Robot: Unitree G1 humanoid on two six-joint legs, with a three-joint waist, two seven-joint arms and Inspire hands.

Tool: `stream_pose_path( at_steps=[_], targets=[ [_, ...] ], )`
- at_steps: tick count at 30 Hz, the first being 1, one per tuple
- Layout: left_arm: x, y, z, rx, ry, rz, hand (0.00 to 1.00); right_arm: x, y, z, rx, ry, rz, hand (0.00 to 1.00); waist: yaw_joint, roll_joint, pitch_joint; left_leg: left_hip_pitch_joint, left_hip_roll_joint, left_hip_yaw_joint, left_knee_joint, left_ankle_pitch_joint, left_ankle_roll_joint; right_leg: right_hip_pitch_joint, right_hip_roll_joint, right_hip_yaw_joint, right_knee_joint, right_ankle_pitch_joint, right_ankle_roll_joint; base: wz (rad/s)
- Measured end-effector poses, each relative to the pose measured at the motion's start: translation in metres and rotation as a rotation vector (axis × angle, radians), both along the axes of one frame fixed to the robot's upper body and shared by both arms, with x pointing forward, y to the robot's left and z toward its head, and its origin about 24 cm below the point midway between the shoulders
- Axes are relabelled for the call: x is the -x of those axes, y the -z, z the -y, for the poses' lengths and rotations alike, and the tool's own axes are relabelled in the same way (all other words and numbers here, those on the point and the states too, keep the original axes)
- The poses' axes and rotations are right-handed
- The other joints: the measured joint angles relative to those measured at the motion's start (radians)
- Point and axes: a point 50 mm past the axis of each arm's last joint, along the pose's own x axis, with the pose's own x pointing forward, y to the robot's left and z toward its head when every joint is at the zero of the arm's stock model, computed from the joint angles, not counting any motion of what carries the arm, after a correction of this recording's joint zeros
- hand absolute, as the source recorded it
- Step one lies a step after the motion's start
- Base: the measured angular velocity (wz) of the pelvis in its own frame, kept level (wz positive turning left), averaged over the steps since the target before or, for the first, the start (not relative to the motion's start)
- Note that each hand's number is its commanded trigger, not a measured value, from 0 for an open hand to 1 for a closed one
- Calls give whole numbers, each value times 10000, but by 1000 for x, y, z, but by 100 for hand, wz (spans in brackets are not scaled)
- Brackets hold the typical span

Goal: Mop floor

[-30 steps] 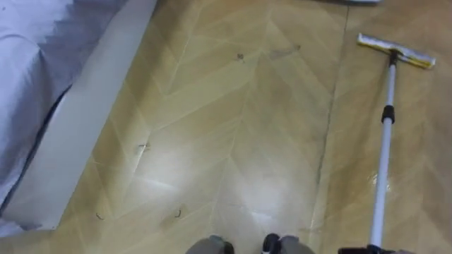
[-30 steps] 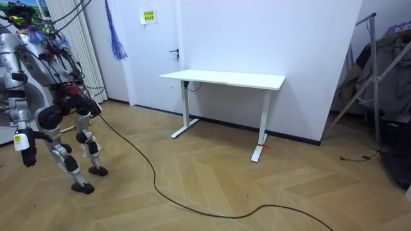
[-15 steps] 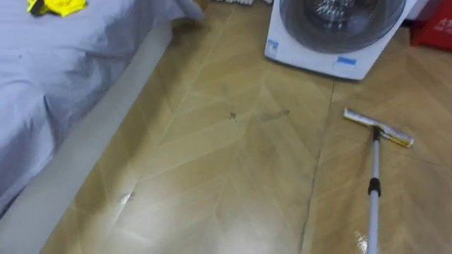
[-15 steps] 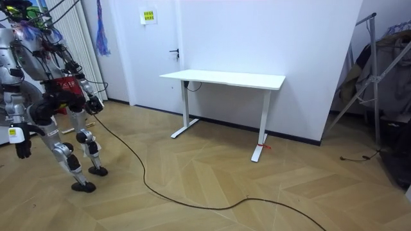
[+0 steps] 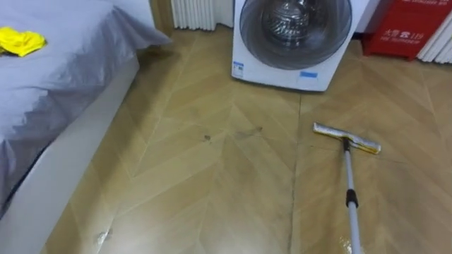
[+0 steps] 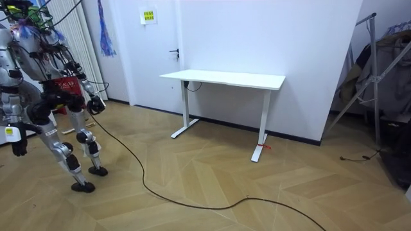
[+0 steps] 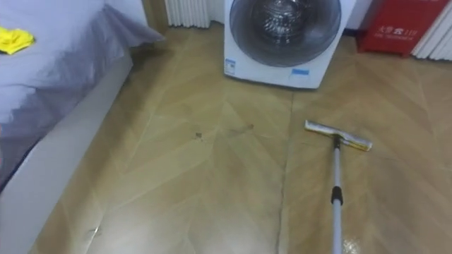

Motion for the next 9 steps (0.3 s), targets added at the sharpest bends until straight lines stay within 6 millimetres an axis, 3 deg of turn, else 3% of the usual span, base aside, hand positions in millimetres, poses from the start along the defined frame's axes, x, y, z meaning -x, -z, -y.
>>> stream_pose_path(
  at_steps=[9],
  targets=[
    [-18,-2,-3,-211,-25,707,0,8,2,-9,-173,137,-140,100,-92,-54,58,20,6,-61,5,0,0,23,-14,-110,-29,105,22,2]
  ],
)
